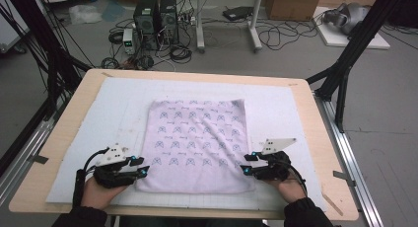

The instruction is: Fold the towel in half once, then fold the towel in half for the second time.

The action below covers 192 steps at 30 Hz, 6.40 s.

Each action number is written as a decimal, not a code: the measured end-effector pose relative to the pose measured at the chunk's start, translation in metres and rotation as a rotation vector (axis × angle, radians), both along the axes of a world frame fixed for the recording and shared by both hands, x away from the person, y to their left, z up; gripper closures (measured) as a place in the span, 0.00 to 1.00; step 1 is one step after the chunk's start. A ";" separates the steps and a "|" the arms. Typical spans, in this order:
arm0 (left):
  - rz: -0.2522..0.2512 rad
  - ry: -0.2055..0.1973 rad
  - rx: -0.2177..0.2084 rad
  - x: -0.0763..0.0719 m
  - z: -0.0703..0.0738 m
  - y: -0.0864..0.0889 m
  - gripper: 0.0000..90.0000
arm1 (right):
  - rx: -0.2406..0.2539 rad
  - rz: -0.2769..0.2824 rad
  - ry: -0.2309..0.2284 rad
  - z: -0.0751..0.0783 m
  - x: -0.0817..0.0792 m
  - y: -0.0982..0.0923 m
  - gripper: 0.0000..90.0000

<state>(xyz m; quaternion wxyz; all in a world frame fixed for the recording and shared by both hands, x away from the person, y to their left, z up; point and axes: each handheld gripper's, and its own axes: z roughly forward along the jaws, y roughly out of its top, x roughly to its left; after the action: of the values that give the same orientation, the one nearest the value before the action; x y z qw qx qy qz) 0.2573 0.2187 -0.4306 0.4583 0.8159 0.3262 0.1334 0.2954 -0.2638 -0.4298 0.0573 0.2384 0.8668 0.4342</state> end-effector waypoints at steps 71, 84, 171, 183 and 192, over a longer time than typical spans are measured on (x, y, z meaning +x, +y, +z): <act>0.132 -0.040 0.017 0.097 0.043 0.005 0.52 | -0.023 -0.137 -0.027 0.045 0.091 0.017 0.31; 0.284 0.113 0.060 0.177 0.016 0.002 0.53 | -0.070 -0.298 0.035 0.030 0.166 0.004 0.37; -0.134 0.098 0.042 0.017 0.014 0.004 0.81 | -0.129 0.022 0.040 0.016 0.020 0.013 0.82; -0.115 0.083 0.028 0.014 0.033 0.019 0.66 | -0.075 0.014 -0.053 0.036 0.009 0.005 0.80; -0.142 0.093 0.042 0.024 0.027 -0.002 0.84 | -0.042 0.040 -0.105 0.051 0.003 0.011 0.80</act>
<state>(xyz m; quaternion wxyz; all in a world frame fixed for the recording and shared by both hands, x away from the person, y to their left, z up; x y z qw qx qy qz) 0.2809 0.2169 -0.4038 0.4337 0.8517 0.2858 0.0694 0.2987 -0.2531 -0.3790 0.0989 0.1965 0.8761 0.4291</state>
